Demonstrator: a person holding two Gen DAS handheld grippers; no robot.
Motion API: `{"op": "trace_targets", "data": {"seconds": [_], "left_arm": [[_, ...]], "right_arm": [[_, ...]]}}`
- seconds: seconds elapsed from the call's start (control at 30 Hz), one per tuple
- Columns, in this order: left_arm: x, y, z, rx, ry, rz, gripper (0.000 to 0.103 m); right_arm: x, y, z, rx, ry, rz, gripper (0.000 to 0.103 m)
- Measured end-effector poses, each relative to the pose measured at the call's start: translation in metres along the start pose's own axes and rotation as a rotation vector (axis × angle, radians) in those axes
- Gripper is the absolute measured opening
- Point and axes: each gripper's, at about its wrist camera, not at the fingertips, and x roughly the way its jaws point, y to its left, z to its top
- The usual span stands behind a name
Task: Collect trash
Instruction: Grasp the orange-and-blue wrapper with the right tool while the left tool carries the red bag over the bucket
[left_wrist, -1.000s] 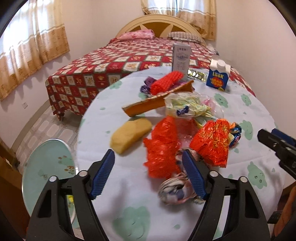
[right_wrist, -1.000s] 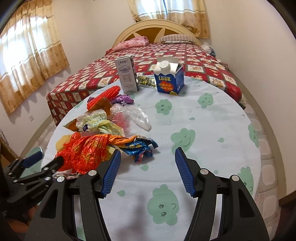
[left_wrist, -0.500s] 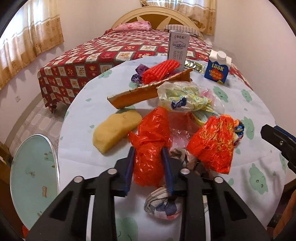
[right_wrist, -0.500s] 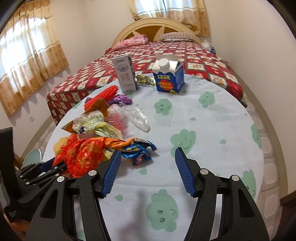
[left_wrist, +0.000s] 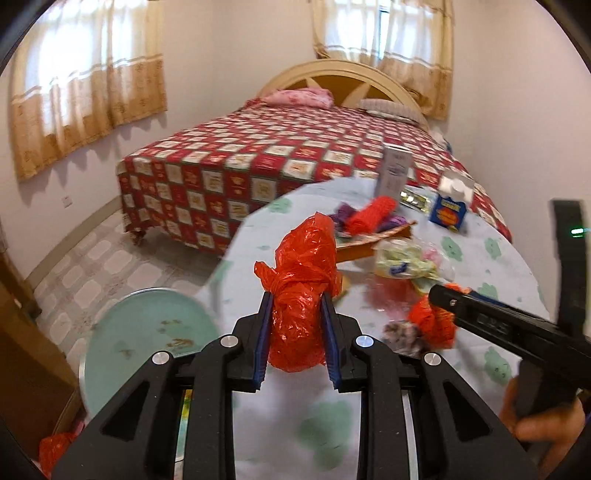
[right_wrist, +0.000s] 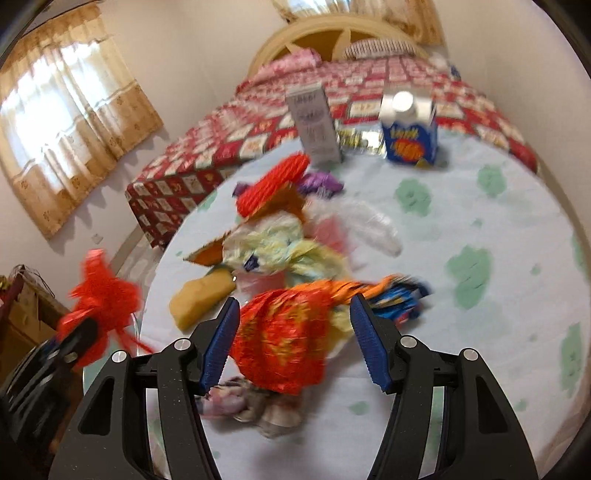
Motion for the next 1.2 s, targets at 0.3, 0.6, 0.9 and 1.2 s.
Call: {"op": "trace_targets", "data": {"seconds": [0.3, 0.6, 0.9, 1.2], "left_arm": [[-0.019, 0.054, -0.015, -0.075, -0.012, 0.08, 0.026], [-0.028, 0.098, -0.02, -0.151, -0.043, 0.122, 0.026], [-0.034, 0.138, -0.027, -0.204, -0.039, 0.232, 0.026], [-0.035, 0.161, -0.032, -0.253, -0.022, 0.271, 0.026]], "right_arm": [[0.007, 0.007, -0.005, 0.0, 0.005, 0.029, 0.027], [-0.047, 0.033, -0.006, -0.134, -0.181, 0.005, 0.017], [-0.055, 0.122, -0.027, -0.412, -0.235, 0.073, 0.018], [-0.035, 0.181, -0.054, -0.553, -0.175, 0.16, 0.018]]}}
